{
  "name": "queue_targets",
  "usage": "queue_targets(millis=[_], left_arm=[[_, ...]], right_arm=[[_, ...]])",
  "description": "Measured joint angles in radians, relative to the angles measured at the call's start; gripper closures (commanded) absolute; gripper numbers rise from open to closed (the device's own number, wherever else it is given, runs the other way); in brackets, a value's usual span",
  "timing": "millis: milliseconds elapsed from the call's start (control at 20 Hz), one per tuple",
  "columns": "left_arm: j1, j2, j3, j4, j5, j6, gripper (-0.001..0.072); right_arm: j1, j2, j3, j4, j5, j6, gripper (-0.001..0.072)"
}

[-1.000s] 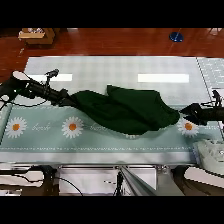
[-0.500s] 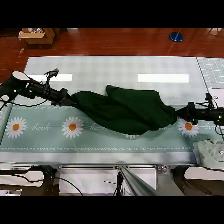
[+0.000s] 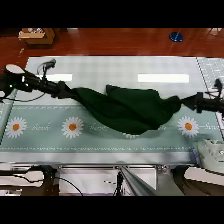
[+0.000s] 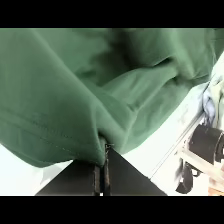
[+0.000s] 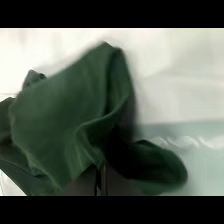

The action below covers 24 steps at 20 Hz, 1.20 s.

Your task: Fold the shirts.

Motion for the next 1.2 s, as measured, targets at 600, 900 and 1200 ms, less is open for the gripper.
queue_targets(millis=[600,900,1200], left_arm=[[0.037,0.259,0.730,0.019,0.002,-0.150,0.0683],[0.045,0.414,0.840,0.153,-0.075,-0.239,0.0683],[0.045,0.505,0.758,0.286,-0.311,-0.317,0.0682]], right_arm=[[0.000,0.450,0.495,0.193,-0.146,0.180,0.0679],[0.000,0.586,0.740,0.016,-0.144,0.377,0.0679],[0.000,0.660,0.792,-0.243,0.080,0.506,0.0679]])
